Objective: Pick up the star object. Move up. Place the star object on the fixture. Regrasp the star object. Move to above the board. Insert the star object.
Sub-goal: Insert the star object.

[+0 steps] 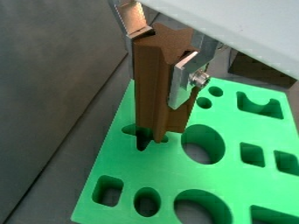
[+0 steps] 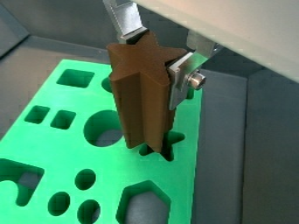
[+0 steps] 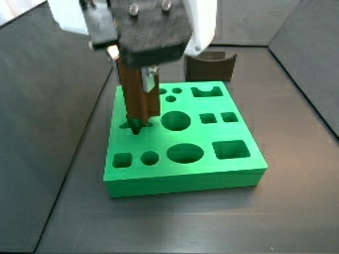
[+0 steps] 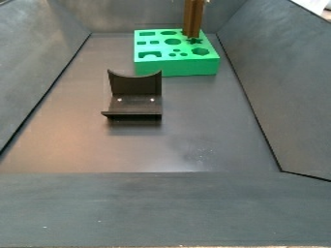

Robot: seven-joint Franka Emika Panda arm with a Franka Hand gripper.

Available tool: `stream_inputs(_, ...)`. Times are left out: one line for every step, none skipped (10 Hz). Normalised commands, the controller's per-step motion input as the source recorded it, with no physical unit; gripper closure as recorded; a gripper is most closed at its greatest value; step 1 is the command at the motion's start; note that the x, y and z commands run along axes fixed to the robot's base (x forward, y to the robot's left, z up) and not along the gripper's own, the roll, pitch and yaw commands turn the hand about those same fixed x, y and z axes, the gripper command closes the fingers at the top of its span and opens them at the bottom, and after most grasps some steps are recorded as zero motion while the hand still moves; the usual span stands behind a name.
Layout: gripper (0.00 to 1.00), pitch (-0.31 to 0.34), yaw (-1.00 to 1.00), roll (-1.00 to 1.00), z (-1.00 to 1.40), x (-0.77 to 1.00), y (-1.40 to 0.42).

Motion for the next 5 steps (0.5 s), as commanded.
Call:
stream_inputs(1.0, 0.0, 0.0, -0.01, 0.0, 0.0, 0.0)
stream_inputs(1.0, -0.06, -0.05, 0.0, -0.15, -0.05, 0.0)
stream_inputs(1.0, -0.054, -0.29, 0.0, -0.33, -0.13, -0.03)
stream_inputs(1.0, -0.06, -0.39, 0.03, -0.41, -0.17, -0.08)
stream_inputs(1.0, -0.026, -0.46, 0.03, -0.45, -0.08, -0.1)
